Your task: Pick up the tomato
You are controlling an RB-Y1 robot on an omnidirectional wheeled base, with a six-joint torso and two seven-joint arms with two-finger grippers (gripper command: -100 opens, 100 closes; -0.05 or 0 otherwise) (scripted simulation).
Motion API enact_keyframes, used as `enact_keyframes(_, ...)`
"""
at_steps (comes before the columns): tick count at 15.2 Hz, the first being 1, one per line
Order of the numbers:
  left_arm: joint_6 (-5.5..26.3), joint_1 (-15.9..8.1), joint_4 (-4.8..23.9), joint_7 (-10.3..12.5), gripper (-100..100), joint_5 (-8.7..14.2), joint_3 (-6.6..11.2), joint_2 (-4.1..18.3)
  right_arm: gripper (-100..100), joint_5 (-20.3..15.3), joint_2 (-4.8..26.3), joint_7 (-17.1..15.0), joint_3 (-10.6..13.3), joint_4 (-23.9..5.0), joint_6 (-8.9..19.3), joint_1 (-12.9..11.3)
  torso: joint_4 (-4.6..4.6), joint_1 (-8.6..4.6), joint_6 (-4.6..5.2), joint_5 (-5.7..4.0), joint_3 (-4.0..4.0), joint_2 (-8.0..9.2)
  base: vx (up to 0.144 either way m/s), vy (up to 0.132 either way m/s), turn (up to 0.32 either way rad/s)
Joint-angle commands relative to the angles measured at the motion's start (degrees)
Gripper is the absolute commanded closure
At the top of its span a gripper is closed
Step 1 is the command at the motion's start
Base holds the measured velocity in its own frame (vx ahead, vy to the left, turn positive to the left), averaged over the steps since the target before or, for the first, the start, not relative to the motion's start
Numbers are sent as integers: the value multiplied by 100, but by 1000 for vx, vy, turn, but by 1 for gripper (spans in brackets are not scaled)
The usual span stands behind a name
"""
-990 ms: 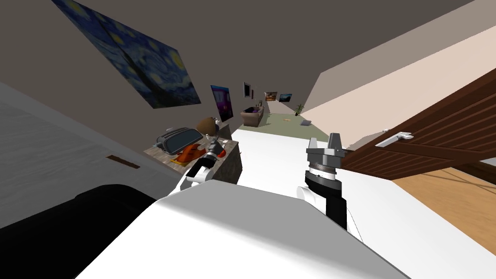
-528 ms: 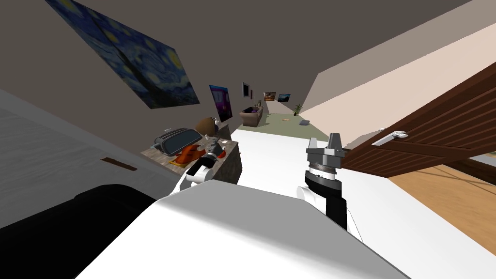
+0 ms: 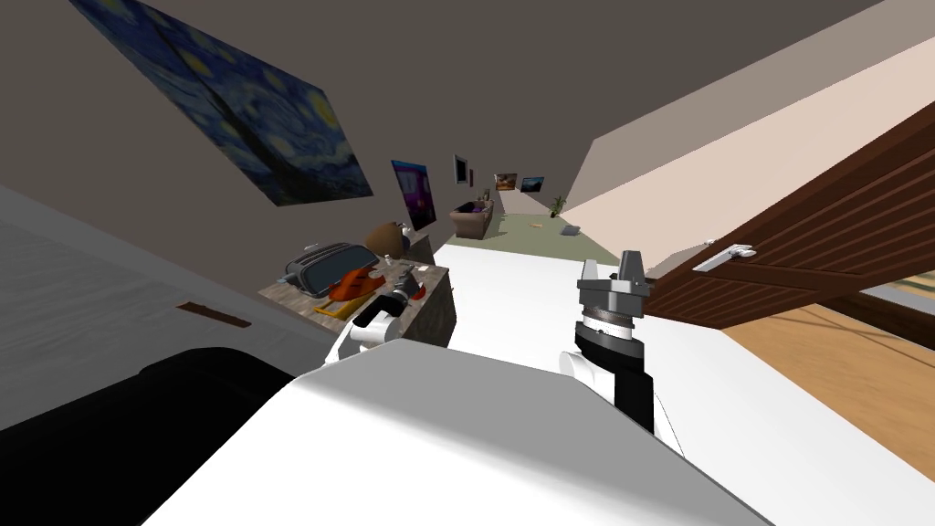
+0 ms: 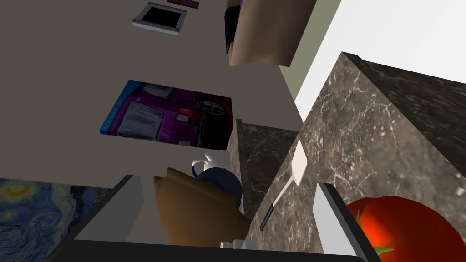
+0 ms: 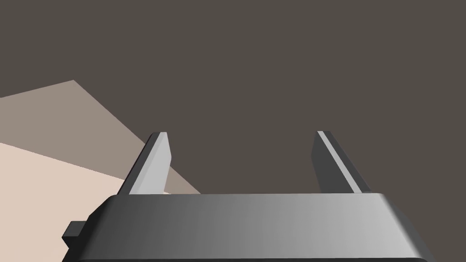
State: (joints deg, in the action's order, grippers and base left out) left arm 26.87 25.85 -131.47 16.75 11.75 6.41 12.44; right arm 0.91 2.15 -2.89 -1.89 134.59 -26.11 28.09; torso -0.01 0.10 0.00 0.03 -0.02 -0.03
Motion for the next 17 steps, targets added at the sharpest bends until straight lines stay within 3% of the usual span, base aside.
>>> enact_keyframes(1,286,-17,15,43,-100,36,55,-15,0,0,0,0,0,0,0,0,0,0,0,0,0,0,2,22,-42)
enact_keyframes(17,2052,-101,106,260,-100,208,325,-179,0,0,0,0,0,0,0,0,0,1,0,0,0,0,2,27,-40)
